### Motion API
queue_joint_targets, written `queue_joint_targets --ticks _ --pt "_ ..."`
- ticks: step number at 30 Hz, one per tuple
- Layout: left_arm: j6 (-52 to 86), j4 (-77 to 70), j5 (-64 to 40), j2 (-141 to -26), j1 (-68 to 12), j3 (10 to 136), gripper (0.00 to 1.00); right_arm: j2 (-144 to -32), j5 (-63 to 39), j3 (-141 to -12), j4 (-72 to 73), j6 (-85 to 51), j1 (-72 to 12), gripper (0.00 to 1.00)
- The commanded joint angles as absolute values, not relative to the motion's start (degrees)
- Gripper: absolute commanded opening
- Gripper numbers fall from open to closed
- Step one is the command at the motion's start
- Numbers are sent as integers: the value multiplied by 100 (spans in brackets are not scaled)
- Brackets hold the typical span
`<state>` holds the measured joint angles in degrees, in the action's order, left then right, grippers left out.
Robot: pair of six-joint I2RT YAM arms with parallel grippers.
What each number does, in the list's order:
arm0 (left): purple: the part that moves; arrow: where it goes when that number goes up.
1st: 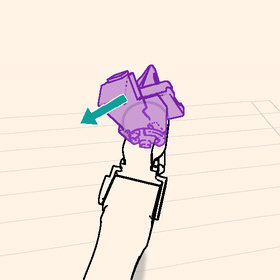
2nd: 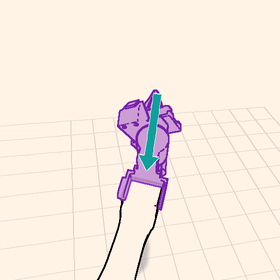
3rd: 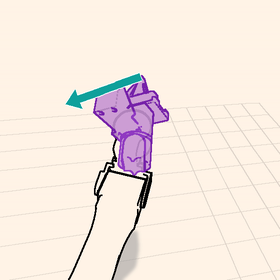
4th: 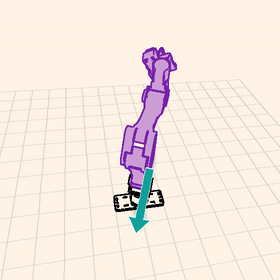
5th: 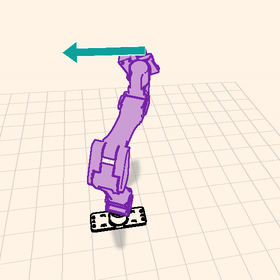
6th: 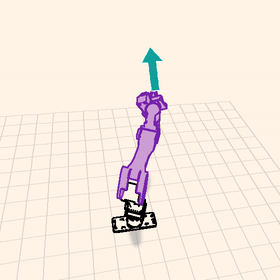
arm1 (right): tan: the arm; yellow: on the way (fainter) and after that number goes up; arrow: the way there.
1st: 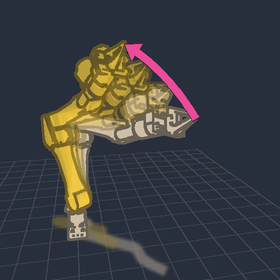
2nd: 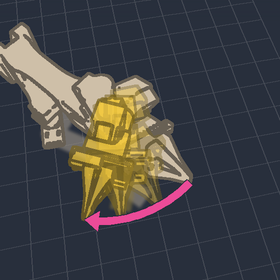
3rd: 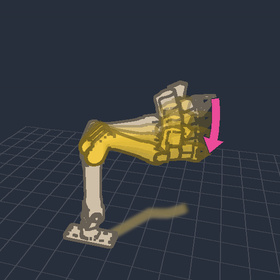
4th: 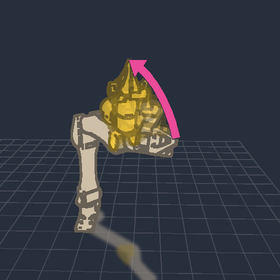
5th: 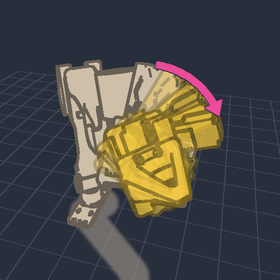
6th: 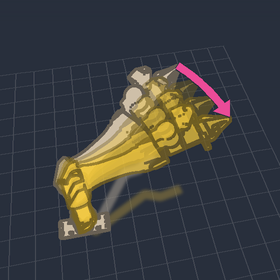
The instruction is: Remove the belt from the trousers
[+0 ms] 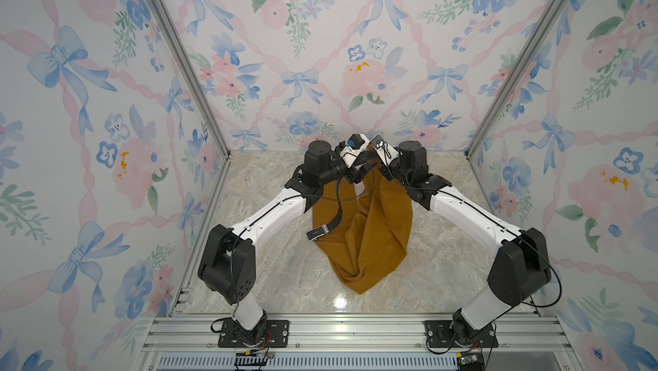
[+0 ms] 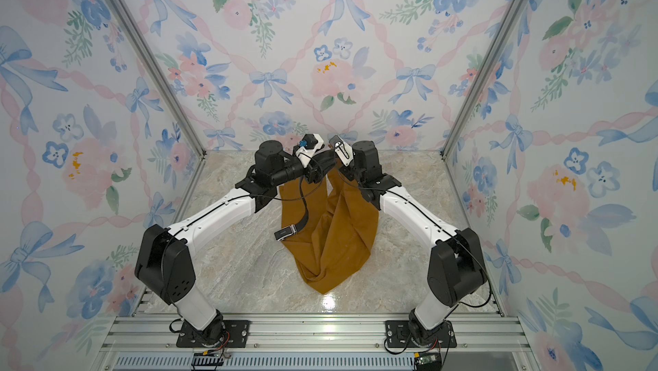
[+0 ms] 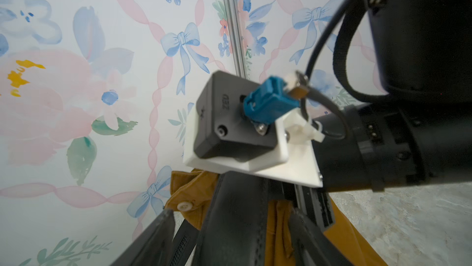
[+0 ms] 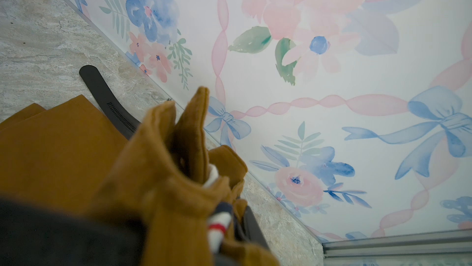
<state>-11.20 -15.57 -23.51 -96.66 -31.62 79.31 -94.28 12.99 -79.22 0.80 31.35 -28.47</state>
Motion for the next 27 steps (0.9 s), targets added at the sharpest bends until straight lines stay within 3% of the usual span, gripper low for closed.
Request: queue_joint_targets --ticks 1,3,5,6,10,13,19,27 --pt "-1287 -1116 -2431 -9813 -3177 8128 61 -9246 1396 -7932 501 3228 -2893 18" --pt "-1390 -939 -2398 -9835 -3205 8214 38 -9263 1423 -7973 488 3193 -2892 22" --pt "-1517 -803 -2241 -9832 -3249 8285 7 -9289 1516 -7996 509 3144 -2876 26" --pt "-1588 -742 -2115 -9814 -3268 8310 0 -9305 1593 -7998 531 3113 -2874 30" --pt "-1856 -607 -1859 -9534 -3315 8389 0 -9447 1886 -8054 548 2760 -2767 74" --pt "-1864 -600 -1883 -9152 -3316 8489 0 -9975 2284 -8402 19 2317 -2538 91" --pt "-1584 -573 -1864 -8556 -3194 9036 0 -10607 2493 -8728 -1080 1073 -1893 95" --pt "-1018 -599 -2042 -7949 -2705 9909 0 -11017 2378 -8542 -1529 650 -1578 95"
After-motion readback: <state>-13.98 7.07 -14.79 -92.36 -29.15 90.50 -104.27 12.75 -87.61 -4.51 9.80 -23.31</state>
